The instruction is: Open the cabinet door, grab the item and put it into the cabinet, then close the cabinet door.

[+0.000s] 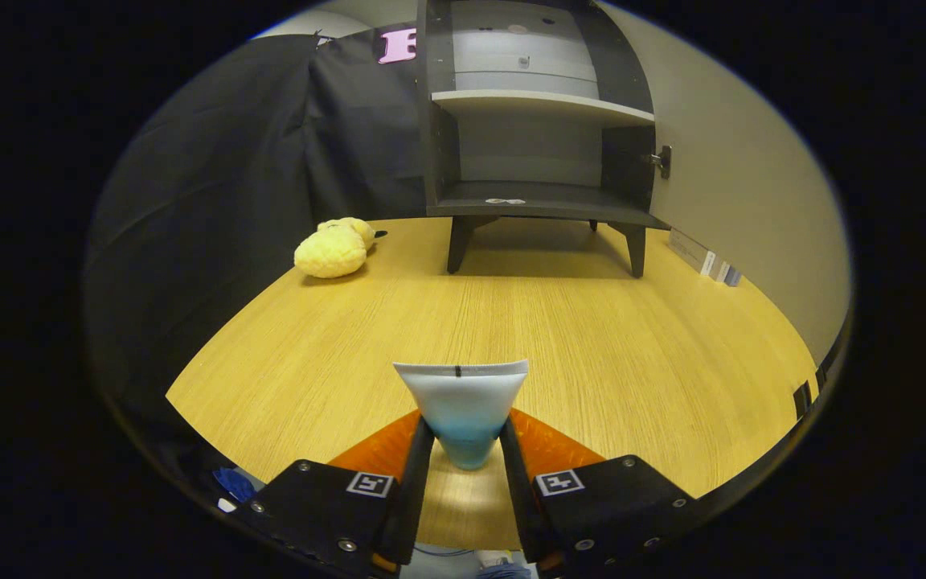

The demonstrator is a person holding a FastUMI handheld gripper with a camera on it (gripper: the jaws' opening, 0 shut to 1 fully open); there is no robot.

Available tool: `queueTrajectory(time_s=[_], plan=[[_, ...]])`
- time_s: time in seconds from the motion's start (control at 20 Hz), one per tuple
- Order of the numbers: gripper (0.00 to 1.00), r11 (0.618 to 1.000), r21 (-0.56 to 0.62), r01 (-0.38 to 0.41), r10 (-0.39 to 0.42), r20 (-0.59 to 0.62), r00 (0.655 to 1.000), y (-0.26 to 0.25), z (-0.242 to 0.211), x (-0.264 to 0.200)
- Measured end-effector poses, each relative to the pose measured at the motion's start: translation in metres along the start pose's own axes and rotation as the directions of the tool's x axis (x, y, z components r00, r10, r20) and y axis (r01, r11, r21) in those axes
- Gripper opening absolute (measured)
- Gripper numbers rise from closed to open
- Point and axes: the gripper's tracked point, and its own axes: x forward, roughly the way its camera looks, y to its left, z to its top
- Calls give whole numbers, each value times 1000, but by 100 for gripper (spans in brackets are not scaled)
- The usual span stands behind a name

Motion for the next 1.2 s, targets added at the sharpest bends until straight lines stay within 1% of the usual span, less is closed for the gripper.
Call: queueTrajectory(time_s=[0.3, 0.75, 1.2], plan=[[50, 1000, -17, -25, 25, 51, 998, -8, 34, 4], [50, 999, 29, -26, 21, 163, 986, -21, 104, 7], [50, 999, 25, -39, 30, 283, 959, -29, 170, 19]])
